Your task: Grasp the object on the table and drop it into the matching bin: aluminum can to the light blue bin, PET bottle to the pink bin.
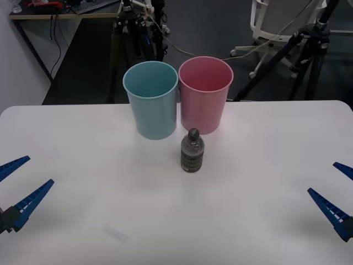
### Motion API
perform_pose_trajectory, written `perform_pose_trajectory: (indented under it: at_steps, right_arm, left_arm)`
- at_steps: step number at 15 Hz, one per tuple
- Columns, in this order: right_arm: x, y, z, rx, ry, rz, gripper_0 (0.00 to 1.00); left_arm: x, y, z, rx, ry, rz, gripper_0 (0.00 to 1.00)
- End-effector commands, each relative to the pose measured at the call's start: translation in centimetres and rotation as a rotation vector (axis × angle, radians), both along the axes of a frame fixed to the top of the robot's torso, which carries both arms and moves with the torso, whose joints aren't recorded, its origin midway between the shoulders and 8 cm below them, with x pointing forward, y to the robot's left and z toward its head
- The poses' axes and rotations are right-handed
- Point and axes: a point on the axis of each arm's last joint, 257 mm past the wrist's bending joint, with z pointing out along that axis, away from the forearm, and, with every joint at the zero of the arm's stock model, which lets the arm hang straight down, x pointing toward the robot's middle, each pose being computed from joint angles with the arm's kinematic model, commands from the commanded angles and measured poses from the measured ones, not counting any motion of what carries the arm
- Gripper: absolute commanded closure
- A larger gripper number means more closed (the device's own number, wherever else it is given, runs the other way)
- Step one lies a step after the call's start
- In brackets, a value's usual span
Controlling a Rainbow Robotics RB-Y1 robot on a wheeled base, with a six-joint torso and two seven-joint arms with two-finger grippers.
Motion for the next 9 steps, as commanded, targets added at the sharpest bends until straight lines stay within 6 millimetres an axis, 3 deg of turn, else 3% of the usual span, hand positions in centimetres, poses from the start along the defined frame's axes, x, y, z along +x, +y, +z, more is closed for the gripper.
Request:
perform_pose_trajectory:
  at_steps: [1,9]
  right_arm:
    - [-0.7,1.2,-1.5,-0.067,-0.023,0.01,0.0]
    - [-0.7,5.7,-4.9,-0.03,-0.027,0.049,0.0]
  left_arm:
    - [0.0,0.0,0.0,0.0,0.0,0.0,0.0]
    - [0.0,0.0,0.0,0.0,0.0,0.0,0.0]
